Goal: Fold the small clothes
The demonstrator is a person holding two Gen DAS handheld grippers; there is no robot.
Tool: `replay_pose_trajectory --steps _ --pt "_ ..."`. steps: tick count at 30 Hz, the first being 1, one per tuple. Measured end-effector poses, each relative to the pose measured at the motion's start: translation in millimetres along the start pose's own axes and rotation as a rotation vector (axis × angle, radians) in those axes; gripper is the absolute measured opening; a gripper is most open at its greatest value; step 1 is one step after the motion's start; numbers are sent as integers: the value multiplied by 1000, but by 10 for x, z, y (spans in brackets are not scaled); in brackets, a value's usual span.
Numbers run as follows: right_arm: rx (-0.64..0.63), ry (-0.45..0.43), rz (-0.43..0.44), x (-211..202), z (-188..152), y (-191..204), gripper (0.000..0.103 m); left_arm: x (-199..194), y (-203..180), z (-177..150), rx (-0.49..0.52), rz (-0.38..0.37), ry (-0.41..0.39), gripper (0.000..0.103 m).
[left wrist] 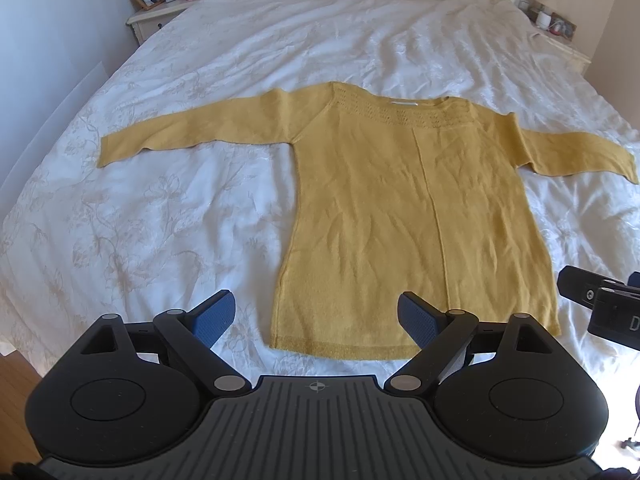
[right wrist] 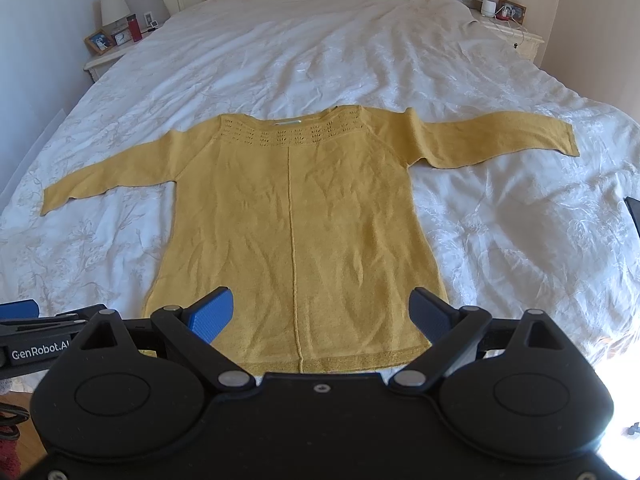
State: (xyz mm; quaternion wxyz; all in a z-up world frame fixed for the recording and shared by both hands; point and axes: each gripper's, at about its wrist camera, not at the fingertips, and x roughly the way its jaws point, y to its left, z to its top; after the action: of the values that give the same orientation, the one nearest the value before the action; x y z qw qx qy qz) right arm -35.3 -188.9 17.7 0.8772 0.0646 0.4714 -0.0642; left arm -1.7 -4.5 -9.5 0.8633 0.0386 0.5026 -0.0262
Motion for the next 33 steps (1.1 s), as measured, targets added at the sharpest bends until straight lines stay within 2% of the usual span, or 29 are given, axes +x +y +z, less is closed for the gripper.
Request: replay_pose_trajectory --steps 33 --pt "18 15 18 19 39 73 94 39 54 -2 -3 0 6 89"
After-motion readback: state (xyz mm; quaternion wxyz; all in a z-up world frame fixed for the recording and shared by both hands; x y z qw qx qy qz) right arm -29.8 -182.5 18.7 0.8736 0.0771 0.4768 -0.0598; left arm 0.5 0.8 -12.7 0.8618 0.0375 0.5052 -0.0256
